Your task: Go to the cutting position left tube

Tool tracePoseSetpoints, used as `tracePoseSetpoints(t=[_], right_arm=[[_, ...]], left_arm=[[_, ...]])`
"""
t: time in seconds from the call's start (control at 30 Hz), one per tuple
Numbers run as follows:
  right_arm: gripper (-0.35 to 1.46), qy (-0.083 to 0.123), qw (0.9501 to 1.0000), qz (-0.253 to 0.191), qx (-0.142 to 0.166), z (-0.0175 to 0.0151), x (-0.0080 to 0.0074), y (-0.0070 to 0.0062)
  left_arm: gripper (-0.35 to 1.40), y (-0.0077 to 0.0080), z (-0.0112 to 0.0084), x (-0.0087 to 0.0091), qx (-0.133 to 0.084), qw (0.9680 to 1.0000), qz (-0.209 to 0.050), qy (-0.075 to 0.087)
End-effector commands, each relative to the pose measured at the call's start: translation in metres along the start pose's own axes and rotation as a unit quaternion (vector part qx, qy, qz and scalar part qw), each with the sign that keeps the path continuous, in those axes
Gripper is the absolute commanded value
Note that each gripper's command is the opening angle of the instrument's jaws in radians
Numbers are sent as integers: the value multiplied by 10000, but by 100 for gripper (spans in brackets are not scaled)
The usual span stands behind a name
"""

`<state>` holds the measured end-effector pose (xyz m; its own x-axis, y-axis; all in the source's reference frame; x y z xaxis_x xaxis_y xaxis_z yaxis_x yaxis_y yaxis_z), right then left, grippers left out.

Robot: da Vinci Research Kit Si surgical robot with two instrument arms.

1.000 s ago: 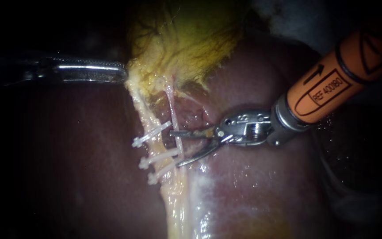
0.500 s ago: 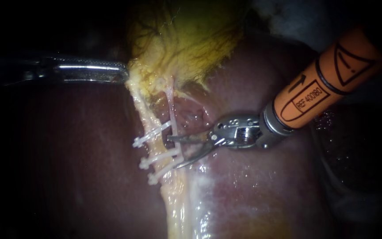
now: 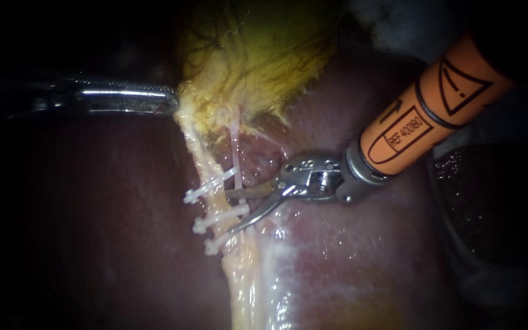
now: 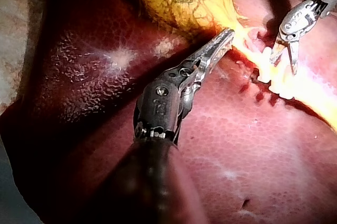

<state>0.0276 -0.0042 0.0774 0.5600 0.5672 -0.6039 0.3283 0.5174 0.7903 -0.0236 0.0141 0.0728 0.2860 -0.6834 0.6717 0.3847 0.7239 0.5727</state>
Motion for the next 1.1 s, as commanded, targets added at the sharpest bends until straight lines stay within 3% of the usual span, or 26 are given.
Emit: tracePoseSetpoints(t=[0.03,0.17,0.47,0.63,0.83,1.1], right_arm=[[129,33,10000,-2,49,2,1,1],[129,186,9994,96,292,9,8,3],[129,253,9979,150,579,33,24,6],[129,411,9965,172,712,45,33,8],[129,670,9936,227,876,53,44,1],[130,1057,9866,301,1209,49,69,-21]], left_arm=[[-35,0,0,0,1,10000,0,1],[-35,0,0,0,1,10000,1,1],[-35,0,0,0,1,10000,1,1],[-35,0,0,0,0,10000,0,0],[-35,0,1,0,1,10000,0,0],[-35,0,1,0,0,10000,1,0]])
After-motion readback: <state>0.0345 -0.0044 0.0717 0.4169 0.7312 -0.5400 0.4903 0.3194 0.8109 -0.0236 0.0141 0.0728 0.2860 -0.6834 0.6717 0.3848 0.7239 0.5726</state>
